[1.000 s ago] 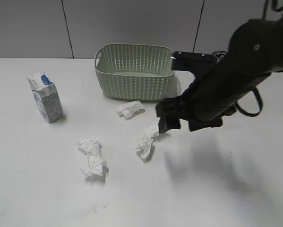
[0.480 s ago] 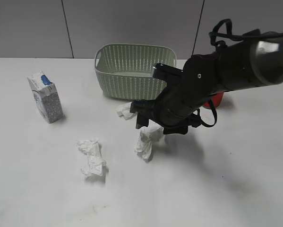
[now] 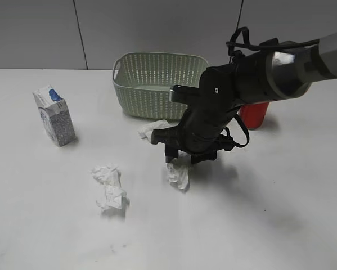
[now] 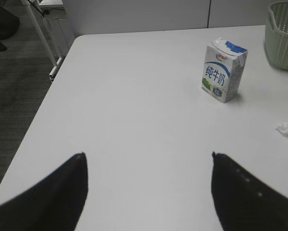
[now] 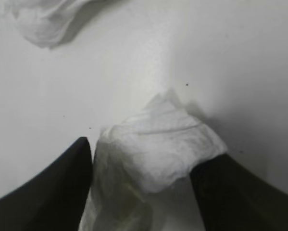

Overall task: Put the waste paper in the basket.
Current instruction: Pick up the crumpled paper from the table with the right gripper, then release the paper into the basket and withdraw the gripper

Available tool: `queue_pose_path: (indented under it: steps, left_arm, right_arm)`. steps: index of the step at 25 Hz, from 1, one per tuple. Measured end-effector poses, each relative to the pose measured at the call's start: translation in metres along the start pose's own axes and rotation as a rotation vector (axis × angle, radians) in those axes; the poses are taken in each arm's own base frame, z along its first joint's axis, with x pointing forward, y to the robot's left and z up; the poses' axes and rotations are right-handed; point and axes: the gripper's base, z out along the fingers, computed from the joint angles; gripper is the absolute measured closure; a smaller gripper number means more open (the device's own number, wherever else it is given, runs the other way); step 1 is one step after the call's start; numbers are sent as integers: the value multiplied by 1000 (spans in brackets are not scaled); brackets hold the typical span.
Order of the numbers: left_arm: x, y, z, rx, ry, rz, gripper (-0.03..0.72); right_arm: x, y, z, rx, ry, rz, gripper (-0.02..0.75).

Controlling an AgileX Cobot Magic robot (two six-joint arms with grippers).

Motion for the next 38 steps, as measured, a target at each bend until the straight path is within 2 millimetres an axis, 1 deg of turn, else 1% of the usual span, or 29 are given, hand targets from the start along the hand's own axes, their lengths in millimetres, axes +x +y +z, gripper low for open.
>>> queue_pose_path:
  steps: [2, 5, 7, 8, 9, 10, 12, 14, 15, 18, 20, 23, 26, 28, 30, 32, 34, 35, 36, 37, 38]
  left_arm:
    - [0, 0, 0, 0, 0, 0, 103]
    - [0, 0, 0, 0, 0, 0, 103]
    - [0, 0, 0, 0, 0, 0, 103]
    - [0, 0, 0, 0, 0, 0, 103]
    - [0, 0, 0, 0, 0, 0, 103]
    - [0, 0, 0, 0, 0, 0, 103]
    - [0, 0, 0, 0, 0, 0, 103]
    - [0, 0, 0, 0, 0, 0, 103]
    - [0, 0, 0, 0, 0, 0, 103]
    - [0, 0, 0, 0, 0, 0, 103]
    - [0, 0, 0, 0, 0, 0, 103]
    - [0, 0, 0, 0, 0, 0, 112]
    - [0, 0, 0, 0, 0, 0, 115]
    - [0, 0, 0, 0, 0, 0, 116]
    - [0, 0, 0, 0, 0, 0, 116]
    - [0, 0, 0, 0, 0, 0, 116]
    - [0, 0, 0, 0, 0, 0, 116]
    - [0, 0, 0, -1, 0, 0, 116]
    - [0, 0, 0, -1, 0, 0, 116]
    - [0, 0, 0, -1, 0, 0, 116]
    - [0, 0, 0, -1, 0, 0, 116]
  right_arm:
    - [1, -1, 0, 13, 12, -15, 323]
    - [3, -2, 0, 28, 35, -38, 497]
    - [4, -3, -3, 36, 50, -55, 630]
    - [4, -2, -6, 36, 54, -65, 683]
    - [4, -2, -10, 36, 56, -74, 709]
    - [3, 0, -18, 27, 45, -85, 727]
    - [-3, 5, -40, -1, 1, -114, 738]
    - [-10, 12, -69, -48, -80, -154, 742]
    - [-14, 15, -83, -75, -133, -173, 743]
    - [-30, 24, -118, -136, -350, -268, 743]
    - [-41, 30, -131, -170, -507, -346, 743]
    - [-56, 39, -139, -241, -737, -465, 743]
    - [-67, 42, -128, -288, -898, -590, 743]
    - [-74, 36, -106, -300, -944, -619, 743]
    - [-83, 23, -83, -308, -973, -573, 743]
    - [-90, 7, -60, -298, -972, -461, 743]
    - [-97, -7, -44, -275, -964, -366, 727]
    - [-100, -12, -38, -266, -959, -336, 697]
    - [-102, -16, -34, -259, -957, -318, 642]
    - [-103, -18, -30, -254, -953, -307, 576]
    - [-103, -19, -28, -252, -950, -304, 478]
